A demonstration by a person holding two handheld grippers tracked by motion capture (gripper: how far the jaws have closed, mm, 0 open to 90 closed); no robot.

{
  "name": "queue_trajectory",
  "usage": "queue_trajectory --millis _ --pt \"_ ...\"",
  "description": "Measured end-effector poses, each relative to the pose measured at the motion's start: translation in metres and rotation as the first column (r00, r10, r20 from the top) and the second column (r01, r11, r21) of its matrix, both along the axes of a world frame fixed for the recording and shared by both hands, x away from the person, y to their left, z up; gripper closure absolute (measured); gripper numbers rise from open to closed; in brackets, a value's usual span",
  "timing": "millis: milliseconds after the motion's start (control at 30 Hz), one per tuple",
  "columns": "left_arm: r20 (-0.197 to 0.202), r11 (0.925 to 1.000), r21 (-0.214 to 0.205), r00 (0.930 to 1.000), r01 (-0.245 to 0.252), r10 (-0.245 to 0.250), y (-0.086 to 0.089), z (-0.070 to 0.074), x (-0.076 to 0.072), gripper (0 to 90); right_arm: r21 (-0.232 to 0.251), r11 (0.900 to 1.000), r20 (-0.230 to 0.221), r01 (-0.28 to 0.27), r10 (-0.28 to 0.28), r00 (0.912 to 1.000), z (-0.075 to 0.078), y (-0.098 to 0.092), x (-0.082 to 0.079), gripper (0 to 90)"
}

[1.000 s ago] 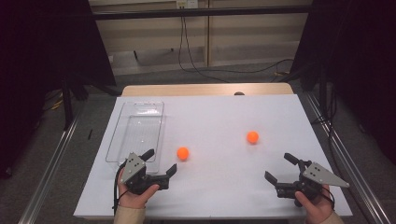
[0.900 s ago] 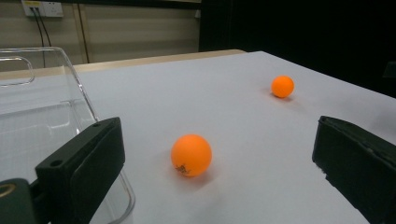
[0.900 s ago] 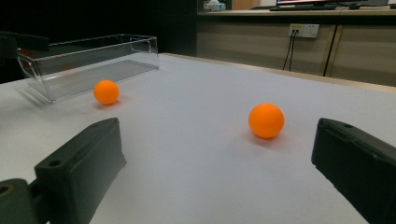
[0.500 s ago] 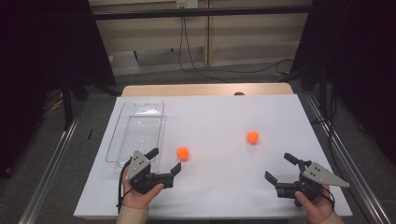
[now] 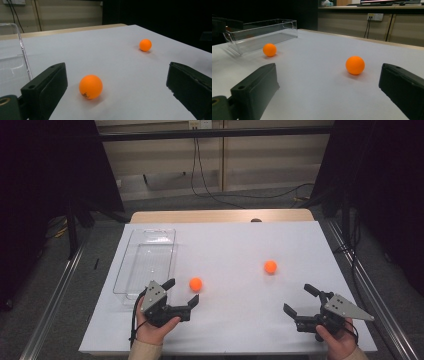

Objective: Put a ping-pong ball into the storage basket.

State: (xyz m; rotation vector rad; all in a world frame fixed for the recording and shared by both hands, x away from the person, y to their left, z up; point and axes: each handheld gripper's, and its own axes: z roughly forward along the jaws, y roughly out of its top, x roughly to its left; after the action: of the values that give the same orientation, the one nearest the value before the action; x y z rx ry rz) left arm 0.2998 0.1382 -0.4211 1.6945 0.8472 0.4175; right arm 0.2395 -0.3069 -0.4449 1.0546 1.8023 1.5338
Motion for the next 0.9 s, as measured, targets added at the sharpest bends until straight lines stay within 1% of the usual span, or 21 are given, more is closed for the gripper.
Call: queue_trajectory --millis 67,267,500,600,633,800,833,900 --pt "-0.004 1.0 -0.005 1.0 0.0 0.0 -0.001 0.0 0.0 3.6 -0.001 1.0 0.0 0.001 -0.001 1.0 0.0 0.0 0.0 1.7" --pt "-0.008 0.9999 0.005 0.9999 0.01 -0.01 -0.005 0.0 0.001 3.7 0.001 1.0 0.001 0.001 -0.001 1.0 0.0 0.0 0.0 1.6" --pt "-0.017 0.9998 0.003 0.9997 0.019 -0.019 -0.01 -0.001 0.002 3.9 0.004 1.0 0.002 0.002 -0.002 1.0 0.0 0.0 0.0 1.8" --pt "-0.024 0.9996 0.008 0.9994 0.026 -0.025 -0.011 -0.002 0.003 6.1 0.005 1.0 0.001 0.002 -0.002 1.0 0.0 0.0 0.0 1.7" --pt "-0.03 0.9997 0.011 0.9993 0.023 -0.022 -0.012 -0.002 0.003 6.1 0.003 1.0 0.001 0.001 -0.001 1.0 0.0 0.0 0.0 1.8" --pt "-0.038 0.9996 0.022 0.9991 0.017 -0.016 -0.015 -0.004 0.004 6.8 0.005 1.0 0.0 0.002 -0.002 1.0 0.0 0.0 0.0 1.7" --pt "-0.038 0.9994 0.032 0.9992 0.014 -0.013 -0.016 -0.004 0.004 6.8 0.004 1.0 0.001 0.002 -0.002 1.0 0.0 0.0 0.0 1.8" --pt "-0.048 0.9995 0.029 0.9988 0.01 -0.009 -0.017 -0.005 0.005 7.2 0.005 1.0 -0.001 0.003 -0.003 1.0 0.0 0.0 0.0 1.8"
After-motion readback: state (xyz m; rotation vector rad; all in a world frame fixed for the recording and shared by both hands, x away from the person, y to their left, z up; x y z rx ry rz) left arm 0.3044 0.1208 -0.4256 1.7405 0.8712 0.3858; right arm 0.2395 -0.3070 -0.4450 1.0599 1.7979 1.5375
